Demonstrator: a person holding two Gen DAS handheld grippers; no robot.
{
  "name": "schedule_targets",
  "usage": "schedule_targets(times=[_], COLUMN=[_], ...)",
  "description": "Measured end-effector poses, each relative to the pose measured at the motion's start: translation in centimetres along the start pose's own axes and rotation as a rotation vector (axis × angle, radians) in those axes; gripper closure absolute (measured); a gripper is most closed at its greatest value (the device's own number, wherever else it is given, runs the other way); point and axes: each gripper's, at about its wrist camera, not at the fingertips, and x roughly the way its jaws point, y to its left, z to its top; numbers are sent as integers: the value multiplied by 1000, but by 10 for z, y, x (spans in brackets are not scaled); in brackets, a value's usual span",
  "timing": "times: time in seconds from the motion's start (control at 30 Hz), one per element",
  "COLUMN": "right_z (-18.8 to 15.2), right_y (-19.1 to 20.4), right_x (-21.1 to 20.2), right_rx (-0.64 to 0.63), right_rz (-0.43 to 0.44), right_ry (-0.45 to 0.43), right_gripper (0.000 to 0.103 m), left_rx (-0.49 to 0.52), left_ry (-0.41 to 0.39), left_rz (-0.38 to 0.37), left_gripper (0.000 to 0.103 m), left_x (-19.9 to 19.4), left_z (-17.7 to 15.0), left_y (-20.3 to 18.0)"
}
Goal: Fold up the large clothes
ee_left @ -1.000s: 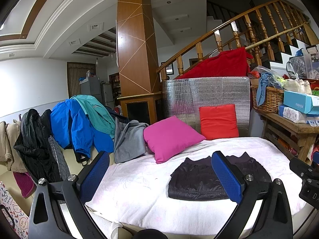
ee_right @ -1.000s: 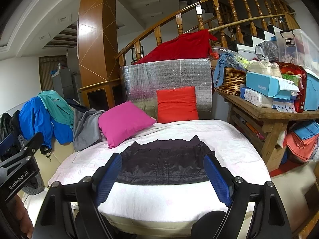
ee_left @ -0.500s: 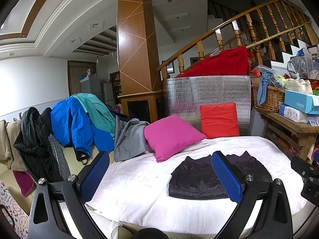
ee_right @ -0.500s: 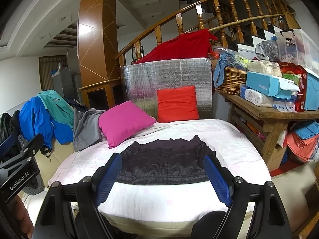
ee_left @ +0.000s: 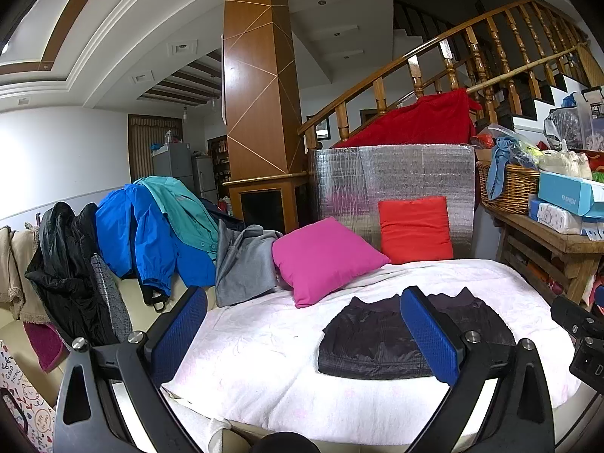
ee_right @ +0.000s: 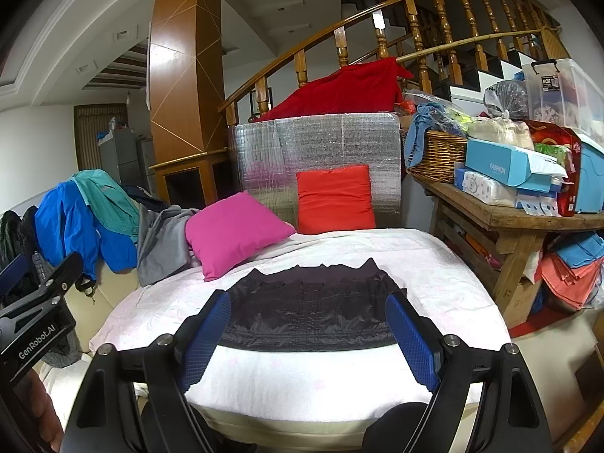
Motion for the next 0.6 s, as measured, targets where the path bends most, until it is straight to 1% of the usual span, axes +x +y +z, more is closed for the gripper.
schedule_targets(times=[0.17,0.47,0.6], right_z=[1,2,3], right_y=[-4,-10,-11], right_x=[4,20,34], right_rx=[0,5,4], right_rz=[-1,-11,-22], right_ry=[6,27,42], right_gripper=[16,16,16], left_rx=[-3,7,6], left_ry=[5,21,-6], left_rz=[2,-22,-29], left_gripper=[1,1,1], left_x=[3,18,23], left_z=[1,0,-2], left_y=[-3,-14,-18])
